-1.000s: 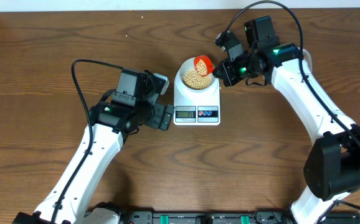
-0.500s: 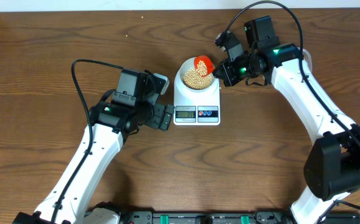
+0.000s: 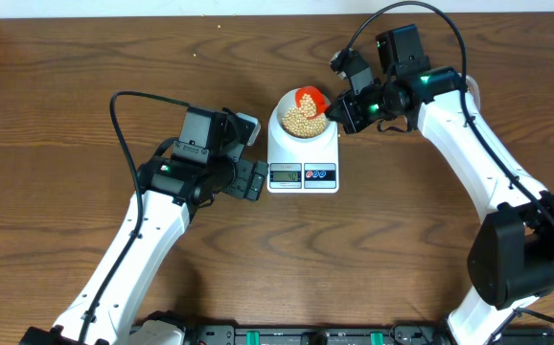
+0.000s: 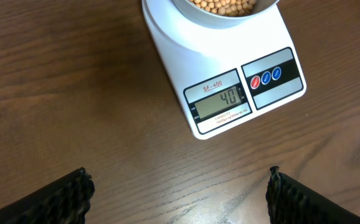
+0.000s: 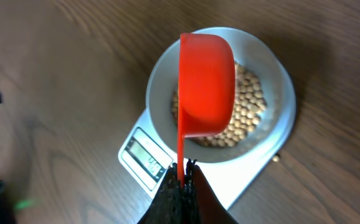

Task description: Scoop item into bowl and weigh 50g on scale

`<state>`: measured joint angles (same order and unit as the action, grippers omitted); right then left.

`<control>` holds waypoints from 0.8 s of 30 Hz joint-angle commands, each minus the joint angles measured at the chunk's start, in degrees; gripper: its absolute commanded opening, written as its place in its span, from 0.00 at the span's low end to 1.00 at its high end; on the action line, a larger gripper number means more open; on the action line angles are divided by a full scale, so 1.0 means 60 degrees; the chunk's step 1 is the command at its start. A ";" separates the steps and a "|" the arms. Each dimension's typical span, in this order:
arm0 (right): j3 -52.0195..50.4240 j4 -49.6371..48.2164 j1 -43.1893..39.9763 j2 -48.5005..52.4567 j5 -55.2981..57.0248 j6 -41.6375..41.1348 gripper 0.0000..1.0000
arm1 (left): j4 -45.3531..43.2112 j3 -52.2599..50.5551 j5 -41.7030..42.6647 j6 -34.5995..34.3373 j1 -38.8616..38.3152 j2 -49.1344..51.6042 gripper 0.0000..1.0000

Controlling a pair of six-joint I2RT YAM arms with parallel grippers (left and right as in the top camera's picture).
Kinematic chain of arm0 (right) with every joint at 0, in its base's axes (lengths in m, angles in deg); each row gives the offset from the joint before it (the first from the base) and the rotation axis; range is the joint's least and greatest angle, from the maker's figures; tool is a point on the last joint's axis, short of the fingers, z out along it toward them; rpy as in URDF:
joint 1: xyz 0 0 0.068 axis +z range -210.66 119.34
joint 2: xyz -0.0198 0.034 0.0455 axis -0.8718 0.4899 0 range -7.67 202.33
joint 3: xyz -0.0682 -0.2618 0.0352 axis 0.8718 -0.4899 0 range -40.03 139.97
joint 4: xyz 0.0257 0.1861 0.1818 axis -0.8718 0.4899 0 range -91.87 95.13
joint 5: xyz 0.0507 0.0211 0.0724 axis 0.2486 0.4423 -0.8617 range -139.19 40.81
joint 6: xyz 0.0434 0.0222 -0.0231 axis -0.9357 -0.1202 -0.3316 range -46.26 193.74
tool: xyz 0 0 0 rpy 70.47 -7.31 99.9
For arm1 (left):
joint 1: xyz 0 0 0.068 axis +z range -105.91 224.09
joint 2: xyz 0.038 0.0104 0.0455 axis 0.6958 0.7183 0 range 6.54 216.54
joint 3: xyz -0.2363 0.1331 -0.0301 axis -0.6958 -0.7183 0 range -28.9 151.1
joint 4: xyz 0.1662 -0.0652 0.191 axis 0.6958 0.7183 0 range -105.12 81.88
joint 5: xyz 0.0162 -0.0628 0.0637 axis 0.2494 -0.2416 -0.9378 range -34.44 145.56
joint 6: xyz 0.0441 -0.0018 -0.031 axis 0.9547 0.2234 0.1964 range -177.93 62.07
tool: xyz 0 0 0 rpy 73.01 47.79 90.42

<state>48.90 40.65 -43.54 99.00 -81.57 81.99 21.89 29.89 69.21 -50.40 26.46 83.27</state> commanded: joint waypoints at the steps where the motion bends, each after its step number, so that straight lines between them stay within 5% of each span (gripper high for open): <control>1: 0.0197 -0.0018 -0.0080 -0.0208 -0.0546 0.0200 0.01 | -0.0004 -0.0040 0.0080 0.0029 0.0033 0.0018 0.91; 24: 0.0197 -0.0018 -0.0226 -0.0208 -0.1118 0.0200 0.01 | -0.0004 -0.0040 0.0080 0.0029 0.0033 0.0018 0.91</control>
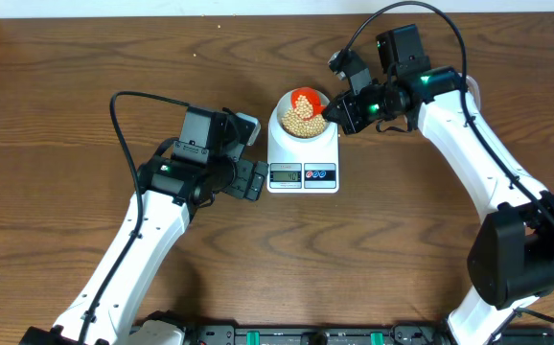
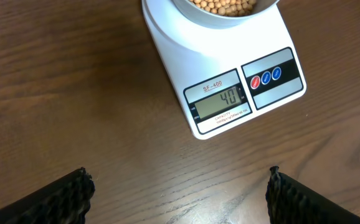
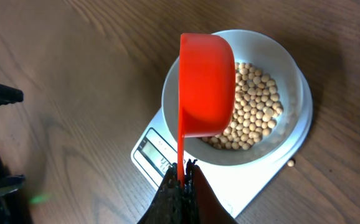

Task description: Scoop item into bowl and weigh 50g on scale

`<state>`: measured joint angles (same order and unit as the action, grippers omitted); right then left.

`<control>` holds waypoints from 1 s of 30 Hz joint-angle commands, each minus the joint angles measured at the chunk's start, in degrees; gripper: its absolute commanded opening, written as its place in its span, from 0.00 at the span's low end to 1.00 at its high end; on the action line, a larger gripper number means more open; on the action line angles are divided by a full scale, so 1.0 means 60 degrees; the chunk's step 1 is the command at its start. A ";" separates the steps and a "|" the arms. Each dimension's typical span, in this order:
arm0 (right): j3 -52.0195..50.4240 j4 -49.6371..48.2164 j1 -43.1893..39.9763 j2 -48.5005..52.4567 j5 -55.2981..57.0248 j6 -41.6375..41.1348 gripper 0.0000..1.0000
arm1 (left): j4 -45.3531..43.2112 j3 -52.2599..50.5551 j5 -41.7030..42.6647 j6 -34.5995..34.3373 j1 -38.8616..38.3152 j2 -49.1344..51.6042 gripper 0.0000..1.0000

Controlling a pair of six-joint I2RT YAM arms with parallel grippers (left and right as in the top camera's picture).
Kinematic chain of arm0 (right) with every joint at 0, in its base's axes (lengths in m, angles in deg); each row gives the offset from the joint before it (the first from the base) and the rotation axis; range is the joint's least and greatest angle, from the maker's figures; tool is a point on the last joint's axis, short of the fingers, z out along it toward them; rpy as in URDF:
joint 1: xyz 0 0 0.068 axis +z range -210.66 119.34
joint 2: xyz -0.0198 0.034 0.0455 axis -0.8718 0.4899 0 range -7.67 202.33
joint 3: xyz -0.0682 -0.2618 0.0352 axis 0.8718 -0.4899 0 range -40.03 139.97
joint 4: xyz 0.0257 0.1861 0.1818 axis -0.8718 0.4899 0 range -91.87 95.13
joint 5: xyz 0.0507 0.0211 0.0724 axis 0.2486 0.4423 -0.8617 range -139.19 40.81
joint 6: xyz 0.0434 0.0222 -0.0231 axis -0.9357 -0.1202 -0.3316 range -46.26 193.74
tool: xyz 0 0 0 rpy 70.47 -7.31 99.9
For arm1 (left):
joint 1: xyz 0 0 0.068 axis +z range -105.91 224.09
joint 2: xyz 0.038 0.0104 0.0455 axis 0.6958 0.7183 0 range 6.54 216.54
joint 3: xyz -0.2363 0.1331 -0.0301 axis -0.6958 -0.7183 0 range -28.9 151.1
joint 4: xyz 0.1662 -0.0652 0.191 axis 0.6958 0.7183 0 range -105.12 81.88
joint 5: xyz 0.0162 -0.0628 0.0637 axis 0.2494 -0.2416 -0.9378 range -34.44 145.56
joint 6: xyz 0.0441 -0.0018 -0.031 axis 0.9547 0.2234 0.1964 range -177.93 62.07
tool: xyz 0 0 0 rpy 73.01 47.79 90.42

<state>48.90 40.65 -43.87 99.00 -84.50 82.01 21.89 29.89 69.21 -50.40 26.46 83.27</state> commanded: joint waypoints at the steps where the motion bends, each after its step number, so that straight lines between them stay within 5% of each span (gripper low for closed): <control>1: 0.0197 -0.0018 -0.0248 -0.0208 -0.0841 0.0197 0.01 | -0.0004 -0.0040 0.0080 0.0029 0.0033 0.0018 0.91; 16: 0.0197 -0.0011 -0.1384 -0.0204 -0.2404 0.0328 0.01 | -0.0004 -0.0040 0.0080 0.0029 0.0033 0.0018 0.91; 30: 0.0197 0.0055 -0.0222 -0.0208 0.0229 0.1100 0.01 | 0.0000 -0.0040 0.0080 0.0029 0.0033 0.0018 0.91</control>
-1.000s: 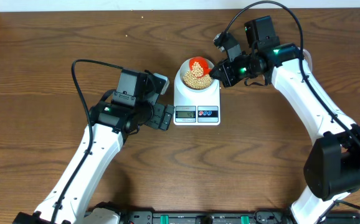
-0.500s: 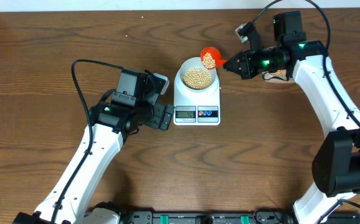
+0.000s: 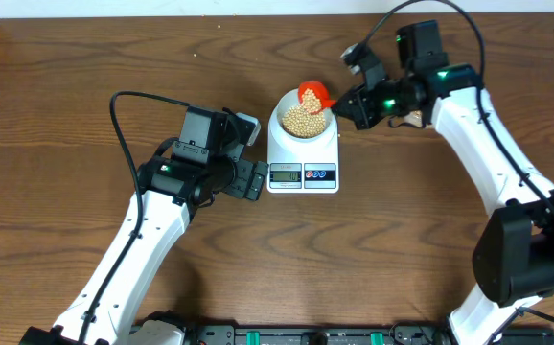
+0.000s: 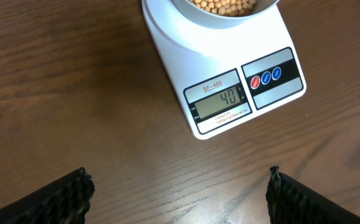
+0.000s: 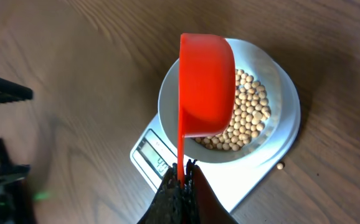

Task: Scoop item into bowl and weigh 50g on scale
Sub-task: 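Hold the red scoop tilted over the bowl, trickling soybeans out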

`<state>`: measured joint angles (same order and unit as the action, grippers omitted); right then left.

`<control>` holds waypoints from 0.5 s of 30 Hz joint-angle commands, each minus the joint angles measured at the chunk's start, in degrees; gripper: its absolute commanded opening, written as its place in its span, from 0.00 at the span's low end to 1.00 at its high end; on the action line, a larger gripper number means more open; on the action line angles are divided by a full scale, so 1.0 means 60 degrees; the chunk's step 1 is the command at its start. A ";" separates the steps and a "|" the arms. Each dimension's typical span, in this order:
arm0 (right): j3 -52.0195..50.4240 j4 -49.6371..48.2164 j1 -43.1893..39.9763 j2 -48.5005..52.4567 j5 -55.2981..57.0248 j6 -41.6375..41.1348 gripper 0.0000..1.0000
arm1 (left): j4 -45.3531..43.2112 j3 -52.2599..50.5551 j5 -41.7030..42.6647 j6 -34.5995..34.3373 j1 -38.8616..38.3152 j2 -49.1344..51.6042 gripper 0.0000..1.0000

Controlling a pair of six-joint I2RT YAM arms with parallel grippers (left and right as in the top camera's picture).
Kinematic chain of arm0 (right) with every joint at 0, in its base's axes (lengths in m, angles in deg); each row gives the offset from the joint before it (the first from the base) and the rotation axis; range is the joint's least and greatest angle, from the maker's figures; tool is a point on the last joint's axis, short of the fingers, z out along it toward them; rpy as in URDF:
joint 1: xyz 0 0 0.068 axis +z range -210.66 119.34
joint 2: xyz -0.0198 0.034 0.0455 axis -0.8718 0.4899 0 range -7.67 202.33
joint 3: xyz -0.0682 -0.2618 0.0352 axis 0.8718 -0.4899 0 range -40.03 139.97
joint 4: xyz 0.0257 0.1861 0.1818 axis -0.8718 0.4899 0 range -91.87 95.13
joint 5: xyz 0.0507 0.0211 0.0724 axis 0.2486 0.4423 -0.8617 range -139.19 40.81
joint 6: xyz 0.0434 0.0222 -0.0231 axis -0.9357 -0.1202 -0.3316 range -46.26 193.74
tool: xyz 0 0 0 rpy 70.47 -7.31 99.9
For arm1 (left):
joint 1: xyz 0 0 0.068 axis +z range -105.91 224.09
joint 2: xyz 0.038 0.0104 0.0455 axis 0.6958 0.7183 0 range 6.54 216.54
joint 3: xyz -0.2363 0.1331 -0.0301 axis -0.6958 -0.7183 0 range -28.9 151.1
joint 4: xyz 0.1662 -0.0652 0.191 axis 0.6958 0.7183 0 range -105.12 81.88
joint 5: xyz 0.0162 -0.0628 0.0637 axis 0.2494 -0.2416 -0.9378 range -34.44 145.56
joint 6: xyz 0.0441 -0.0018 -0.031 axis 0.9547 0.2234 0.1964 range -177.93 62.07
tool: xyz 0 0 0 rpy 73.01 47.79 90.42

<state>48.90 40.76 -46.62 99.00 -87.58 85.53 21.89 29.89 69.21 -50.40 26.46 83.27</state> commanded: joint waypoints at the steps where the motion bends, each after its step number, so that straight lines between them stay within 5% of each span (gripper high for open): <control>1: 0.0197 0.0036 0.0324 -0.0208 0.0973 0.0608 0.01 | 0.0000 -0.0040 0.0080 0.0029 0.0033 0.0018 0.91; 15: 0.0197 -0.0029 0.0801 -0.0208 0.2240 0.1155 0.01 | 0.0000 -0.0040 0.0080 0.0029 0.0033 0.0018 0.91</control>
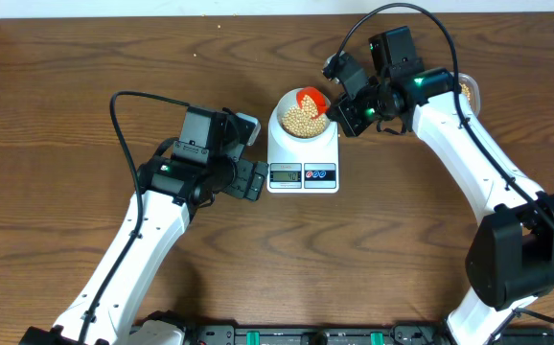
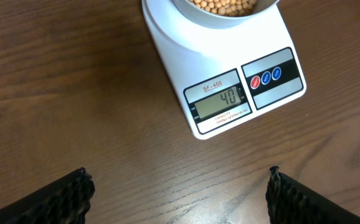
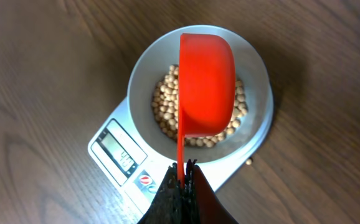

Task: Scoop item into bowl and weigh 50g on scale
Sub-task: 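Hold the red scoop tilted over the bowl, trickling soybeans out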

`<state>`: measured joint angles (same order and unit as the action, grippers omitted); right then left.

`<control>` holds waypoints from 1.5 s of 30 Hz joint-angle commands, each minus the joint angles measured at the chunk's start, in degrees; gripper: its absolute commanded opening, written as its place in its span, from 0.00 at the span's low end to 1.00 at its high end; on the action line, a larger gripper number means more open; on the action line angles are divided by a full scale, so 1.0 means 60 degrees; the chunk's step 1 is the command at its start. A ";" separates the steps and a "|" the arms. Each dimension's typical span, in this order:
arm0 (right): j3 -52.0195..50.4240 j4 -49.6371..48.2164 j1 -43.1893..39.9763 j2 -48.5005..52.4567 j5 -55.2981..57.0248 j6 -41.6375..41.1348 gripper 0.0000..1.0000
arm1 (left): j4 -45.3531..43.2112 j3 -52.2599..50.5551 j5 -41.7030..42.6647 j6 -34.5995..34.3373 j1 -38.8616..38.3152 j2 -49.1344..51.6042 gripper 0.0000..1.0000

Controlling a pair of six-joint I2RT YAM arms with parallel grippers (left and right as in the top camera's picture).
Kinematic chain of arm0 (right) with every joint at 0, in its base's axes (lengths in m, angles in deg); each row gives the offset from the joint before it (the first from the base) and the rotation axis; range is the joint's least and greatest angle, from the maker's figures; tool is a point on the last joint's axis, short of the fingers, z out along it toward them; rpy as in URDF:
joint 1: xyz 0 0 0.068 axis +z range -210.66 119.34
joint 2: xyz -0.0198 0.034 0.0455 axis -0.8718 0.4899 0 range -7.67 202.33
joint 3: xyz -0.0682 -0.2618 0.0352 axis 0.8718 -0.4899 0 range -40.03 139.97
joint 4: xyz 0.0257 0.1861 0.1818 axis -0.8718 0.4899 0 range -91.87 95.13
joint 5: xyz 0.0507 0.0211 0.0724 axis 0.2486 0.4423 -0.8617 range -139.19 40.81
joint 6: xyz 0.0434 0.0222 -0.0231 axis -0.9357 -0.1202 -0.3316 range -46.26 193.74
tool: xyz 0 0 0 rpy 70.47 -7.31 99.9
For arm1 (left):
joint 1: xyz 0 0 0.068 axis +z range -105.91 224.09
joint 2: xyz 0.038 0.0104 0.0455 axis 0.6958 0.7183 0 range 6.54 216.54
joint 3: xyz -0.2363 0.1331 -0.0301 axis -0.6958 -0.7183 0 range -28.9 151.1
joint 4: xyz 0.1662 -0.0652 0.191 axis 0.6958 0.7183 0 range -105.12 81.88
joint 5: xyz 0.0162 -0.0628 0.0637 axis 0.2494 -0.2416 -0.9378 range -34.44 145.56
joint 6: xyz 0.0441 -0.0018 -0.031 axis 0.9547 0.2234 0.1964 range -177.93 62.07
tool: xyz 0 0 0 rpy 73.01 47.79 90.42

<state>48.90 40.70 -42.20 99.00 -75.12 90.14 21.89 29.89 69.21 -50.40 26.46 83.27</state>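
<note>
A white digital scale [image 1: 303, 153] carries a white bowl [image 3: 258, 93] of soybeans [image 3: 164, 106]. Its display [image 2: 220, 99] reads 40. My right gripper [image 3: 183, 180] is shut on the thin handle of a red scoop [image 3: 206, 84]. The scoop is tipped on its side over the middle of the bowl, and its inside is hidden. In the overhead view the scoop [image 1: 311, 99] sits over the bowl's far right part. My left gripper [image 2: 179, 193] is open over bare wood, just left of the scale's front.
One stray bean [image 3: 248, 162] lies on the table beside the scale. A second container [image 1: 467, 91] shows partly behind my right arm at the back right. The wooden table's far edge [image 1: 162, 16] runs along the top.
My right gripper and the scoop have moved left, from the bowl's far right rim to over the bowl. The display still reads 40. The left arm has not moved.
The red scoop stayed tipped over the bowl in my shut right gripper at the first two moments. Then it stood off by the far right rim, and now it is over the beans again. The scale read 40 throughout, and the left gripper stayed open.
</note>
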 commanded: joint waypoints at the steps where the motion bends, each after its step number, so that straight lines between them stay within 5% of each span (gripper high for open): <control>1: 0.0197 -0.0018 0.0066 -0.0204 0.0160 0.0474 0.01 | 0.0000 -0.0040 0.0080 0.0029 0.0033 0.0018 0.91; 45: 0.0197 0.0087 0.0018 -0.0208 -0.1002 0.0197 0.01 | -0.0004 -0.0040 0.0080 0.0029 0.0033 0.0018 0.91</control>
<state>48.90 41.18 -42.20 99.00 -79.19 92.24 21.89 29.89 69.21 -50.40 26.46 83.27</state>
